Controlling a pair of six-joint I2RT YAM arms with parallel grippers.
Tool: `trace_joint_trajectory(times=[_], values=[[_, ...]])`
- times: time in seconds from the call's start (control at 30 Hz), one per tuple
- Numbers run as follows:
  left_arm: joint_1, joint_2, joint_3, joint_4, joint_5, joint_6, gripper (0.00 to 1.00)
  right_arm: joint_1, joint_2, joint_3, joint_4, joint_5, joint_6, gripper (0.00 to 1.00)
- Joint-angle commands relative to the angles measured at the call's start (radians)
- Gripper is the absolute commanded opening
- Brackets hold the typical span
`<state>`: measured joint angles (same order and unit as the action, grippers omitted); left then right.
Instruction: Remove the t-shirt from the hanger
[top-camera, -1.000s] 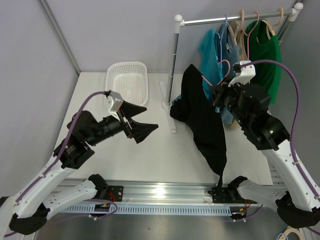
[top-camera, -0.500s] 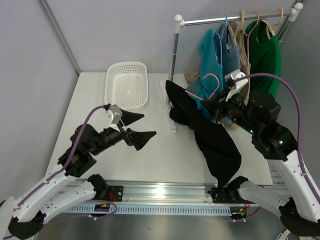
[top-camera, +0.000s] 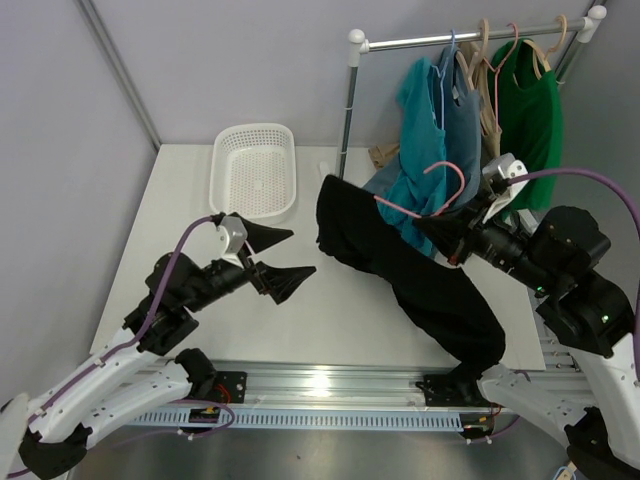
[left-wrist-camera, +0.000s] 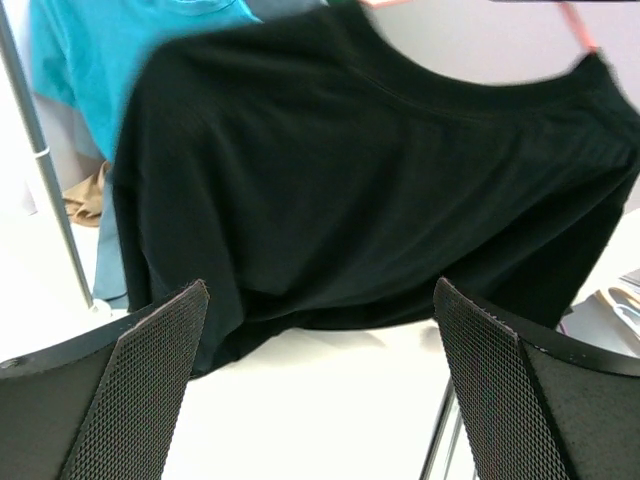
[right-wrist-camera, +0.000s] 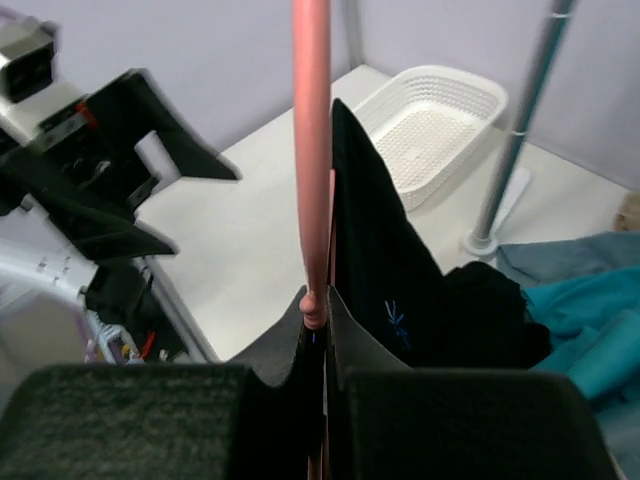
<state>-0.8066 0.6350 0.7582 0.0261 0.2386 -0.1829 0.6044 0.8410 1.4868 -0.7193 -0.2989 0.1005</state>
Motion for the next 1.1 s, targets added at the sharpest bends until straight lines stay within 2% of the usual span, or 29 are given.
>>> trace_joint_trajectory(times=[0.0,0.03,0.1,0.2,0.23,0.27,0.33,0.37,0.4,0.43,0.5,0.53,0.57,0.63,0.83,1.07], values=[[-0.006,0.006,0.0,0.061,0.048,-0.01,1.0,0.003,0.001,-0.09,0.219,0.265,0.165,0.0],[-0.006,0.006,-0.002,0.064,0.044,-0.016,0.99,0.003,0.007,-0.111,0.309,0.362,0.189,0.0],[-0.008,-0.001,0.0,0.063,-0.029,-0.046,1.0,0.006,0.064,-0.131,0.389,0.429,0.244,0.0],[-0.066,-0.006,0.009,0.051,-0.12,-0.004,0.99,0.024,0.2,-0.073,0.377,0.596,0.278,0.0],[-0.097,0.003,0.03,0.016,-0.178,0.017,1.0,0.061,0.236,-0.021,0.359,0.665,0.281,0.0],[-0.165,0.018,0.056,-0.003,-0.302,0.061,1.0,0.086,0.268,-0.004,0.366,0.846,0.278,0.0],[-0.283,0.08,0.088,-0.018,-0.447,0.12,1.0,0.136,0.348,0.035,0.431,1.039,0.275,0.0],[-0.324,0.101,0.104,-0.018,-0.573,0.134,0.99,0.187,0.378,0.055,0.455,1.132,0.275,0.0],[-0.359,0.144,0.11,-0.011,-0.629,0.147,0.99,0.208,0.456,0.09,0.46,1.291,0.271,0.0],[-0.428,0.163,0.115,0.004,-0.677,0.178,1.0,0.225,0.502,0.195,0.439,1.364,0.281,0.0],[-0.494,0.196,0.105,0.086,-0.816,0.224,0.99,0.248,0.596,0.306,0.394,1.476,0.294,0.0],[-0.541,0.222,0.095,0.113,-0.85,0.259,0.99,0.25,0.675,0.355,0.361,1.497,0.297,0.0],[-0.56,0.235,0.09,0.159,-0.878,0.27,1.0,0.25,0.707,0.428,0.362,1.495,0.279,0.0],[-0.586,0.255,0.079,0.178,-0.92,0.269,0.99,0.25,0.759,0.473,0.373,1.489,0.26,0.0],[-0.595,0.287,0.01,0.236,-0.972,0.23,0.99,0.252,0.77,0.483,0.451,1.434,0.216,0.0],[-0.569,0.325,-0.04,0.316,-1.016,0.289,1.0,0.271,0.753,0.51,0.394,1.364,0.252,0.0]])
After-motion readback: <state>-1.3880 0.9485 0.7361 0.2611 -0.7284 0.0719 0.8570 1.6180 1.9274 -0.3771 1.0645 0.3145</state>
